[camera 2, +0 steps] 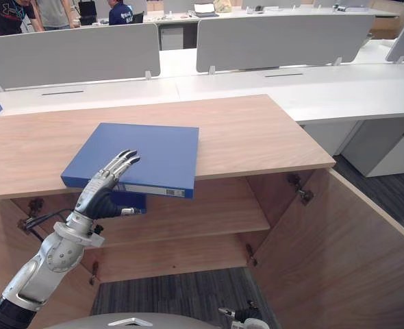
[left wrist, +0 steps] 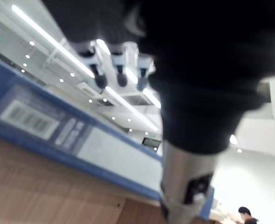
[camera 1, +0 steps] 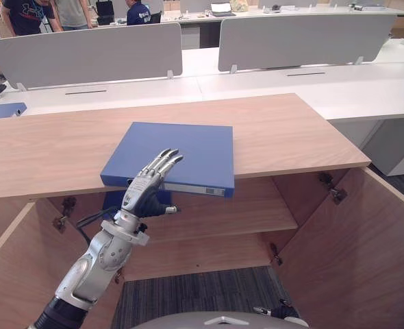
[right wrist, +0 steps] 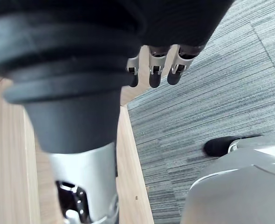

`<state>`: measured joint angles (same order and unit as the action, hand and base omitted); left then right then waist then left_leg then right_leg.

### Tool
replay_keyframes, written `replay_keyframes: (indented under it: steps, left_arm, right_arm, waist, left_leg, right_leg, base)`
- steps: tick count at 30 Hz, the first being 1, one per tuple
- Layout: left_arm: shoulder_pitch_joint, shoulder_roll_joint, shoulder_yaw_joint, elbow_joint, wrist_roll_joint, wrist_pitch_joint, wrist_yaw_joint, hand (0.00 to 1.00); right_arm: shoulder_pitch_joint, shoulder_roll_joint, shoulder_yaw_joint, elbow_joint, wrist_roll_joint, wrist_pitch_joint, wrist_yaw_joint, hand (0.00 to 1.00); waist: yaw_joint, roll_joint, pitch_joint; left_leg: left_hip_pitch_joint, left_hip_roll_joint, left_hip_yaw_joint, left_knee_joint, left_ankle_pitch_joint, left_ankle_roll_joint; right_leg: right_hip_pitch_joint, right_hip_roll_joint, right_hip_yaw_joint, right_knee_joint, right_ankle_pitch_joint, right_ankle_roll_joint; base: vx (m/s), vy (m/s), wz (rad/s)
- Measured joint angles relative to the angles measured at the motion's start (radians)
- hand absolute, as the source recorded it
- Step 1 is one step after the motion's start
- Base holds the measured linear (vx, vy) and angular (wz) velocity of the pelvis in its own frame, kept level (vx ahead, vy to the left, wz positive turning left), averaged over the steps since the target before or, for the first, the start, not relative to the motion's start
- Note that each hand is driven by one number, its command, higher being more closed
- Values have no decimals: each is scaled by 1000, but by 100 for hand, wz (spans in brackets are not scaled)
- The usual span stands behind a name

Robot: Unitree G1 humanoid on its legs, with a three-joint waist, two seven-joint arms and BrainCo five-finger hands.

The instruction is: Walk over to the cabinet, pick up the folder, carry it to the office cabinet, place the folder inside the office cabinet, then close the office cabinet door

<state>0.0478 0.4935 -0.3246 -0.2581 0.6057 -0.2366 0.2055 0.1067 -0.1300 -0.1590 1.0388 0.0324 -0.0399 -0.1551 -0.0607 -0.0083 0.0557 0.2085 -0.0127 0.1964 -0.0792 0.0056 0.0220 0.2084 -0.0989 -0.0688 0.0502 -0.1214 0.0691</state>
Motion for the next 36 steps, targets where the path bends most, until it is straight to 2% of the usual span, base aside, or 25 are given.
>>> replay_keyframes:
  steps: [5,9,16,17,25,29,36]
  left_arm:
    - [-29,-1,-11,48,98,23,10,0]
    - [-56,-8,-36,85,179,44,50,0]
    - [-93,-73,-52,116,245,73,79,0]
    - [-94,-84,-54,116,249,78,80,100]
    - [-134,-119,-72,124,265,86,101,100]
    - [-147,-122,-72,124,273,85,122,100]
    - [-159,-155,-66,124,272,86,133,100]
  right_arm:
    - [-15,-1,0,0,0,0,0,0]
    - [-15,-1,1,-1,0,0,-1,0]
    - [-15,0,1,-1,1,0,-1,0]
    - [-15,0,1,-1,1,0,-1,0]
    - [-17,1,0,-1,1,0,-1,0]
    - [-16,2,-1,-1,2,0,-1,0]
    - [-15,3,-2,0,2,1,-1,0]
  waist:
    - [-4,3,12]
    - [-11,1,16]
    - [-26,0,16]
    - [-29,0,16]
    - [-35,0,16]
    - [-50,0,16]
    - [-50,1,15]
  left_leg:
    - [0,0,0,-1,0,0]
    - [-1,0,0,-6,0,-1]
    - [-6,-1,-1,-7,0,-1]
    - [-6,-1,-1,-7,-1,-1]
    - [-14,0,0,-7,-1,-1]
    - [-14,1,3,-7,-1,-2]
    - [-15,1,9,-7,-1,-2]
  right_leg:
    - [3,1,1,-11,5,0]
    - [6,1,0,-21,9,0]
    - [6,0,0,-30,14,2]
    - [6,0,0,-31,14,2]
    - [5,1,0,-44,22,2]
    - [5,2,1,-47,24,1]
    - [8,3,3,-60,35,1]
  base:
    - [0,0,0]
    - [0,0,0]
    - [0,0,0]
    - [0,0,0]
    - [-4,-8,0]
    - [-4,-7,-1]
    - [-16,-20,-2]
